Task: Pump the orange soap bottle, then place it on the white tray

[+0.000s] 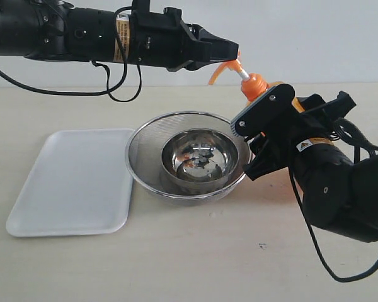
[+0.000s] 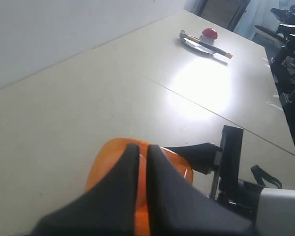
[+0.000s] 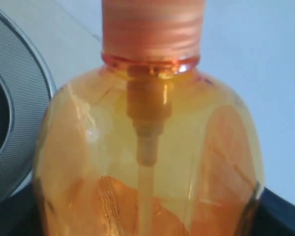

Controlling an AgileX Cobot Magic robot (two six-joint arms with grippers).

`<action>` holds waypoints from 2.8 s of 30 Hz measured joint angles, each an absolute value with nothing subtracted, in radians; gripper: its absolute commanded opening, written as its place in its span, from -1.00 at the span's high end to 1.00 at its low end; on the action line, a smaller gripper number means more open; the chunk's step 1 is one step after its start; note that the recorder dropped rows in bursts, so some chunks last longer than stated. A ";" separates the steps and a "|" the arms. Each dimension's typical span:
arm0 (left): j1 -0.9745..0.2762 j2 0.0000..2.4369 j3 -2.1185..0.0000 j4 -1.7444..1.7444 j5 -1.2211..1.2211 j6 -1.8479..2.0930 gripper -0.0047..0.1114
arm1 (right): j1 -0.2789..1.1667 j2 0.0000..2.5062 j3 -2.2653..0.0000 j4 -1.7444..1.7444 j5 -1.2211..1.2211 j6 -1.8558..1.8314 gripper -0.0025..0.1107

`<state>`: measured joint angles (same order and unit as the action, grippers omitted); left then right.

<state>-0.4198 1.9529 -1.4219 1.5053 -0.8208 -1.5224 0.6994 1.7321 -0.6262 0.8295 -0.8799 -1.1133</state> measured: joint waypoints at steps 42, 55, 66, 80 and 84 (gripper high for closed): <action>-0.420 2.009 -1.426 1.480 -0.820 -1.533 0.84 | 0.696 1.734 -0.617 0.832 -0.878 -1.122 0.96; -0.390 1.849 -1.413 1.558 -0.844 -1.534 0.84 | 0.708 1.734 -0.629 0.751 -0.891 -1.066 0.96; -0.370 1.881 -1.413 1.576 -0.822 -1.550 0.84 | 0.708 1.734 -0.629 0.751 -0.891 -1.064 0.96; -0.380 1.910 -1.413 1.581 -0.816 -1.547 0.84 | 0.708 1.734 -0.629 0.756 -0.893 -1.064 0.96; -0.405 1.927 -1.413 1.559 -0.779 -1.527 0.84 | 0.706 1.734 -0.629 0.782 -0.898 -1.079 0.96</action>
<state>-0.4049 1.9267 -1.4134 1.5587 -0.7790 -1.5270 0.7063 1.7339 -0.6289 0.7820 -0.8976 -1.0792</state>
